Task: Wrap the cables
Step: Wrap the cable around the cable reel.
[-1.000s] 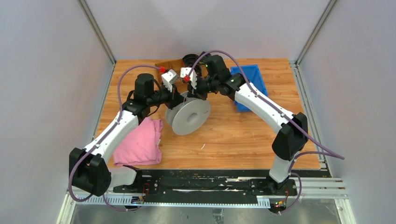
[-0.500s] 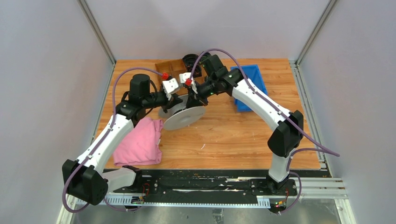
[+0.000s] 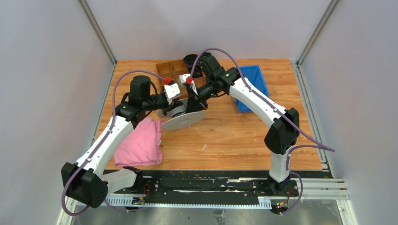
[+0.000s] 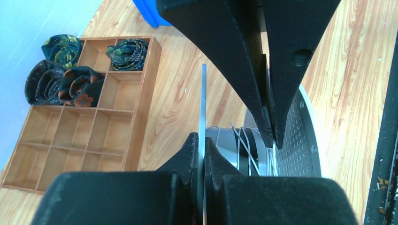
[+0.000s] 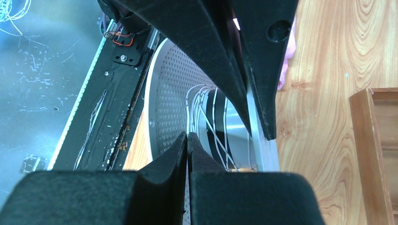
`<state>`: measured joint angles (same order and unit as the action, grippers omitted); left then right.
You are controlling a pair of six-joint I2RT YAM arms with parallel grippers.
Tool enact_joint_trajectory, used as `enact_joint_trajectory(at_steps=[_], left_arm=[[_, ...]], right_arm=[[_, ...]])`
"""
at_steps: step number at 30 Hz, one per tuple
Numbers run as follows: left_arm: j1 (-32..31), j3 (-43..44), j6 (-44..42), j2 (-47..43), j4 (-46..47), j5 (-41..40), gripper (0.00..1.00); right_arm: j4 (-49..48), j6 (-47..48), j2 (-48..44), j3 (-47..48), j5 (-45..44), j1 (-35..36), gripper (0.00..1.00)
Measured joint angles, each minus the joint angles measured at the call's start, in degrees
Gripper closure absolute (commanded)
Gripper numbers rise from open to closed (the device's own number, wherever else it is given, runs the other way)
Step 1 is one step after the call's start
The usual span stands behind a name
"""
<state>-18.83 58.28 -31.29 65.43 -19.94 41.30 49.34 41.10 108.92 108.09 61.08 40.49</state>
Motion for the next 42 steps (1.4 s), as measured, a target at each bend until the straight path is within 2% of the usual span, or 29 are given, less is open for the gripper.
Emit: enact_joint_trajectory(at_steps=[13,25,35,42], left_arm=[[-0.11,0.00,-0.57,0.00,-0.42,-1.18,1.00],[-0.11,0.00,-2.54,0.02,-0.90,-2.08,1.00],[0.00,0.00,-8.61,0.02,-3.85,-1.90,1.00],[0.00,0.00,-16.59,-0.07,-7.21,0.90,1.00]], right_arm=[[0.04,-5.11,0.72,-0.04,-1.31,-0.02,0.99],[0.48,-4.98,0.72,0.13,-4.44,-0.02,0.99],[7.96,3.23,1.90,5.57,-8.59,0.00,0.99],[9.03,0.44,3.54,9.22,-9.18,0.00,0.99]])
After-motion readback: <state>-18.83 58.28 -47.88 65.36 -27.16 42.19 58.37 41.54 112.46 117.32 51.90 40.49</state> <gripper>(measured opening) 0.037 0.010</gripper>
